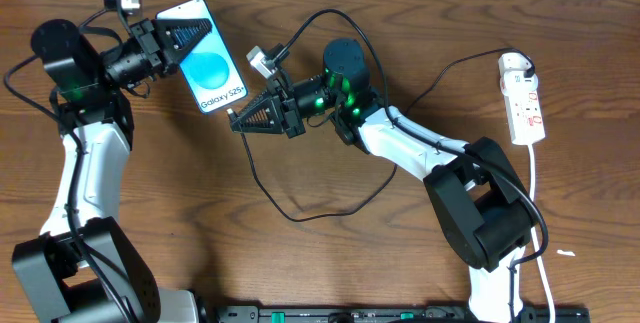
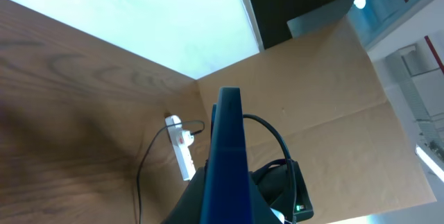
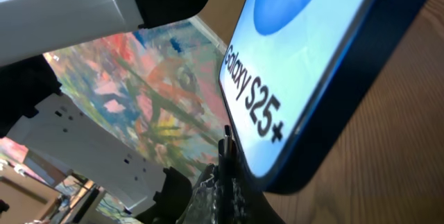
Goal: Plug charger to phone and switch on socket
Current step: 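Push the held connector into the phone's bottom port with the right gripper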
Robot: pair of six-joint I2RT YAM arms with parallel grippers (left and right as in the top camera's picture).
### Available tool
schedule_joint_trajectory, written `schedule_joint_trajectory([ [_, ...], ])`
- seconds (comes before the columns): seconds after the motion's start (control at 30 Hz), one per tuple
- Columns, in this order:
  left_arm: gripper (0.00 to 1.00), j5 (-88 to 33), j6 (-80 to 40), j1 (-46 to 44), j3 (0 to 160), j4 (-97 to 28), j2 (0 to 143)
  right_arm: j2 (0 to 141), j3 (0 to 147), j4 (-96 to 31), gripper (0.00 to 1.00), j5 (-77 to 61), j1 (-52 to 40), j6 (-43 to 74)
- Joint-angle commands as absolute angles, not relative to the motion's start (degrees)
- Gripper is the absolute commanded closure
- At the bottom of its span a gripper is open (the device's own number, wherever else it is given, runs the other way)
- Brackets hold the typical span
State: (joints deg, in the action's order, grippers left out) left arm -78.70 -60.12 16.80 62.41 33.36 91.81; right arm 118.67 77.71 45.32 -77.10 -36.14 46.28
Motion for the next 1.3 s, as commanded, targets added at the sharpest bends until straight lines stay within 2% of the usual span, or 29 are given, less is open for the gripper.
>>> schedule_joint_trajectory([
  [0.0, 0.93, -79.0, -59.6, 16.5, 62.9, 34.0, 90.6, 119.0, 78.0, 45.7, 0.99, -76.4, -36.4, 47.4],
  [1.27, 0.92, -81.4, -58.7, 16.5, 62.9, 34.0, 90.6, 119.0, 78.0, 48.1, 0.99, -74.0, -36.4, 50.8],
])
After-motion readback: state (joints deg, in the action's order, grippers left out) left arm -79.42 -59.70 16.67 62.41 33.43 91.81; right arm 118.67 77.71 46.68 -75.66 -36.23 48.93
